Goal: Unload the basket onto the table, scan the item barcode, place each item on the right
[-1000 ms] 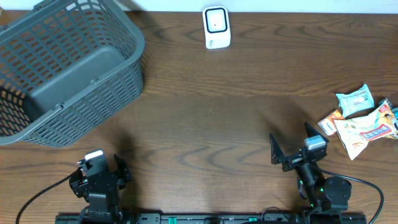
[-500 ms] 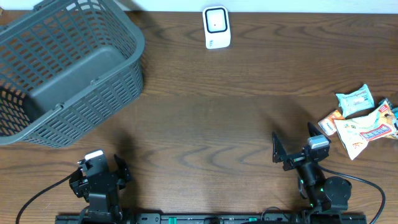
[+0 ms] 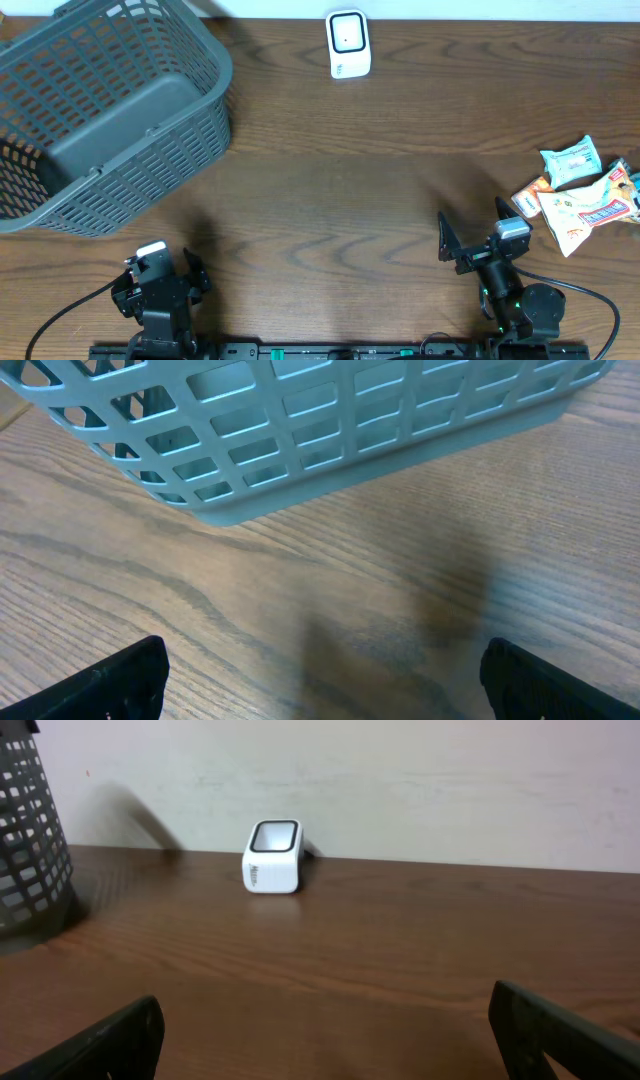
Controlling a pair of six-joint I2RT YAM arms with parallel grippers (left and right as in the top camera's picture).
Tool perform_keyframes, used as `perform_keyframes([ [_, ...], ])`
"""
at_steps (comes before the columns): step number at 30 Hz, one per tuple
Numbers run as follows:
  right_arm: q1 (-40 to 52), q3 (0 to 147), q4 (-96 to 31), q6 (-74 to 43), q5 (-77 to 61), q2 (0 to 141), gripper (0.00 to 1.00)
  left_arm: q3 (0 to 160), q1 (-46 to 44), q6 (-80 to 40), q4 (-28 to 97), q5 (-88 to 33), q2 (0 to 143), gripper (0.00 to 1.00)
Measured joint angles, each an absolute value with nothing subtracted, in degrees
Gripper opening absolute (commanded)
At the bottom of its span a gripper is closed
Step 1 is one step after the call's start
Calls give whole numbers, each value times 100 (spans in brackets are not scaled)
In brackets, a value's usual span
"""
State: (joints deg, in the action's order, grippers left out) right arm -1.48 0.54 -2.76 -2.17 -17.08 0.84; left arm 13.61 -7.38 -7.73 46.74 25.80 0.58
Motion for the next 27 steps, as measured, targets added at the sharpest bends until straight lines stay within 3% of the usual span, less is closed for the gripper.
perform_keyframes([
  [11, -148, 54, -276, -217, -1708, 84, 99, 1315, -740, -775, 4480, 2156, 58, 100],
  [17, -148, 54, -276, -217, -1708, 84, 99, 908, -740, -773, 2801, 1918, 60, 100],
  [27, -148, 54, -276, -217, -1708, 84, 99, 681, -652, -775, 1081, 1850, 58, 100],
])
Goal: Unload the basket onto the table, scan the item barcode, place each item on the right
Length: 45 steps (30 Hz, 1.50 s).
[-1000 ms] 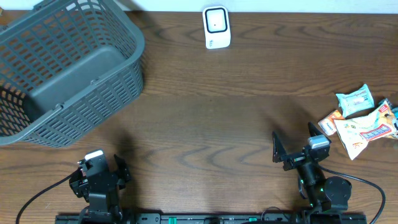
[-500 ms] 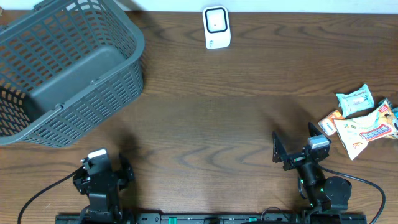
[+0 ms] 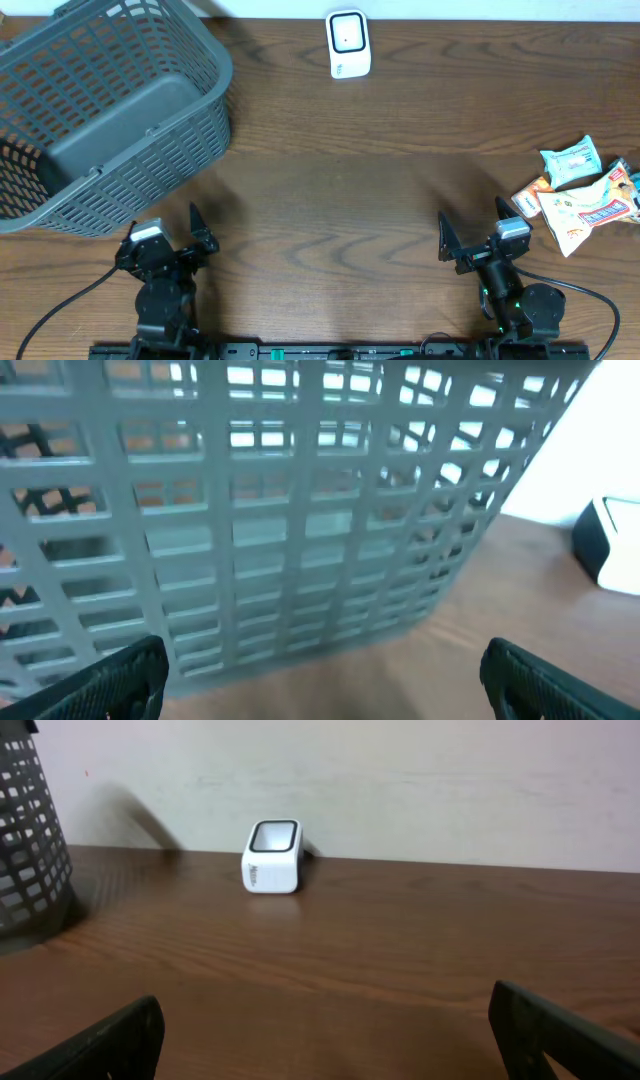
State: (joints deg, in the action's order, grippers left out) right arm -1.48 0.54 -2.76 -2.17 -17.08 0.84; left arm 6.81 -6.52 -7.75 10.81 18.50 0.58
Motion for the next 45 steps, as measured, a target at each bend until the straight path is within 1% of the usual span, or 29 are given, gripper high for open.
perform_keyframes([
  [9, -148, 51, -276, -220, -1691, 69, 99, 344, -600, -701, 569, 1828, 60, 100],
  [13, -148, 51, -276, -220, -1691, 69, 99, 217, -587, -290, 222, 1660, 58, 100],
  [18, -148, 51, -276, -220, -1688, 69, 99, 204, -572, 325, 215, 1264, 58, 100],
  [22, -148, 51, -276, -220, -1688, 69, 99, 204, -572, 593, 228, 1081, 58, 100],
  [45, -148, 51, -279, -220, -1688, 69, 99, 204, -572, 757, 246, 779, 58, 100],
])
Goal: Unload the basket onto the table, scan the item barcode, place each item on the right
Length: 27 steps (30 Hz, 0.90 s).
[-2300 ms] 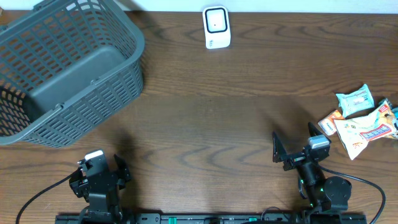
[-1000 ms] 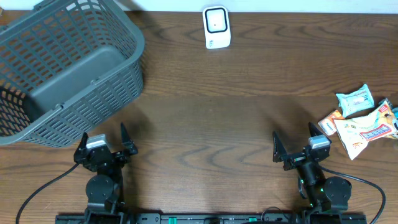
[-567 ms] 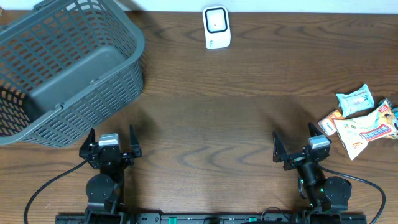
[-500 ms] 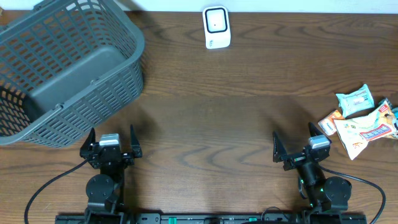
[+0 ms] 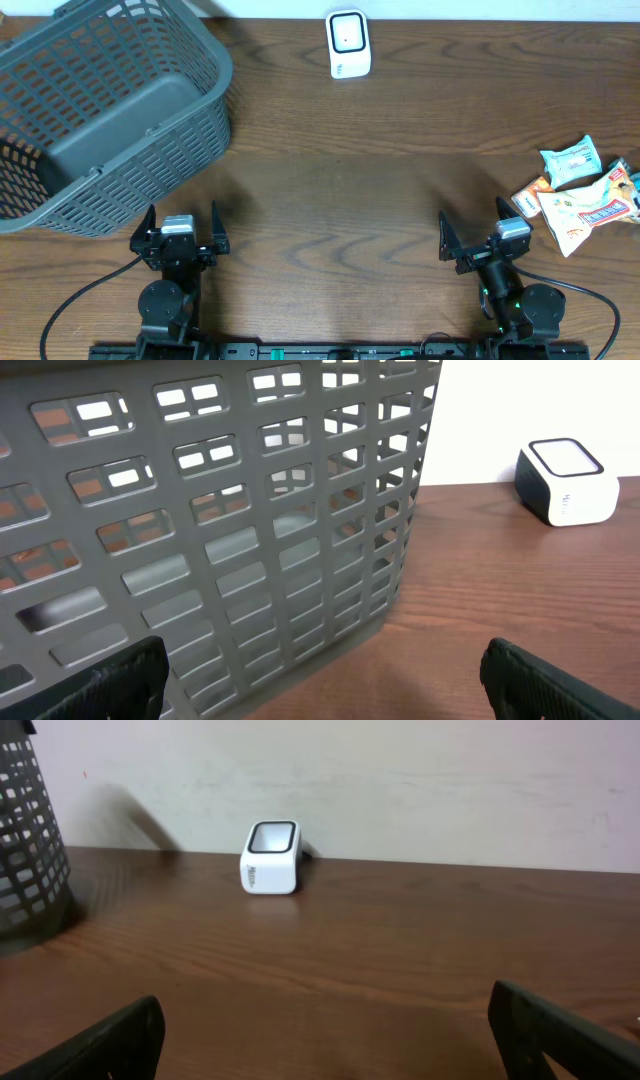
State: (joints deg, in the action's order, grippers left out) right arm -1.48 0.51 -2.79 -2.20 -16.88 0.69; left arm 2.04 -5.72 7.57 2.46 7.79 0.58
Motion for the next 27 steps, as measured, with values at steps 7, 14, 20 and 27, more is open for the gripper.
perform_keyframes([
  [7, -148, 51, -276, -220, -1688, 69, 99, 204, -484, 757, 246, 770, 58, 100],
  [14, -148, 51, -276, -222, -1688, 69, 99, 204, -353, 757, 246, 762, 58, 100],
  [20, -148, 51, -279, -220, -1688, 69, 99, 204, -353, 757, 246, 762, 58, 100],
  [27, -148, 51, -276, -222, -1688, 69, 99, 204, -353, 757, 246, 762, 58, 100],
])
